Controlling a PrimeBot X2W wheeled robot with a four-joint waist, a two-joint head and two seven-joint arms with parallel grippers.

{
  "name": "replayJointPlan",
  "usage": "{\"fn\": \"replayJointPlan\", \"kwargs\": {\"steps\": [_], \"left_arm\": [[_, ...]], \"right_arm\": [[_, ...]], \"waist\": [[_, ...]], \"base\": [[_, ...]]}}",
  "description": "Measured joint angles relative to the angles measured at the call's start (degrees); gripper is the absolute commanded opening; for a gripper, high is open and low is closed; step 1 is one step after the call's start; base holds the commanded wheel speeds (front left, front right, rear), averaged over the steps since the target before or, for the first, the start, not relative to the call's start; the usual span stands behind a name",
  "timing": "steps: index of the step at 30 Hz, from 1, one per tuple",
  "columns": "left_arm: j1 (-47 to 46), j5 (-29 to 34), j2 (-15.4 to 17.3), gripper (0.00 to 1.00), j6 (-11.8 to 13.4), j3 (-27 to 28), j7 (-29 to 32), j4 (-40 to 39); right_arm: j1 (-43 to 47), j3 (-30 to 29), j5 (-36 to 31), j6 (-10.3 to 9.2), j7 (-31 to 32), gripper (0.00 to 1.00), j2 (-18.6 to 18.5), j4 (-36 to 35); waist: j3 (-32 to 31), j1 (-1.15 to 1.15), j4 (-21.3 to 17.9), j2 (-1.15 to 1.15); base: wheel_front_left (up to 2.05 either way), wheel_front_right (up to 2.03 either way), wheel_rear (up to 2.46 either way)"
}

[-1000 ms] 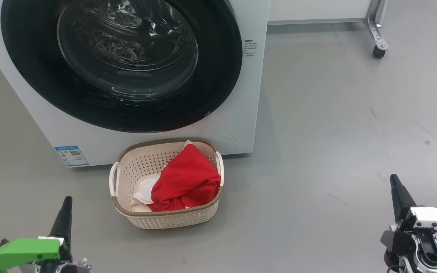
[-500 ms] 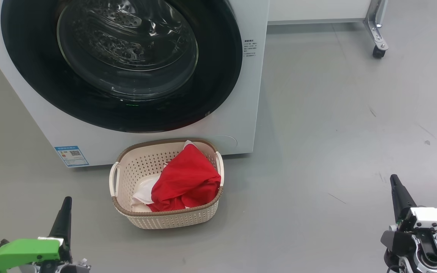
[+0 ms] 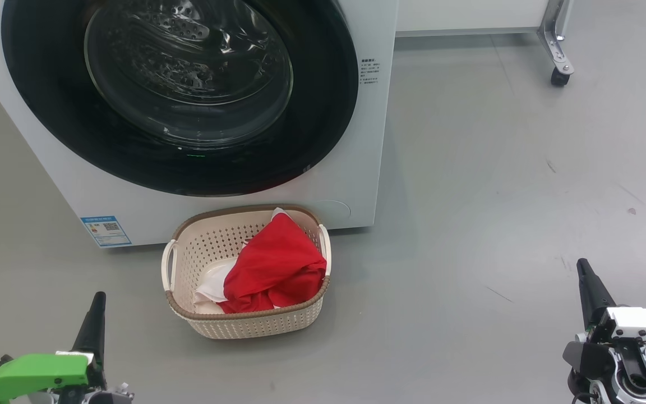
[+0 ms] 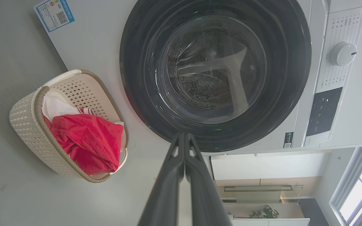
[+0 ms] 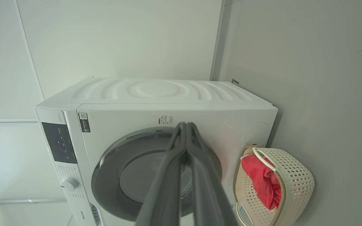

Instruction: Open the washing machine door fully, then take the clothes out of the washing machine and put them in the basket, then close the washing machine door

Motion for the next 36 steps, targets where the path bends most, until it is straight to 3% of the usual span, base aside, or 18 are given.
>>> {"fn": "replayJointPlan", "kwargs": {"steps": [36], "left_arm": [[-0.14,0.00,-0.12,0.00,-0.02,0.29,0.26,0.43]], "right_arm": [[-0.03,-0.15,0.00,0.30,0.41,0.00,0.15,0.22]], "waist": [[-0.01,0.00,0.00,0.00]], "base": [[0.00,0.00,0.00]]}}
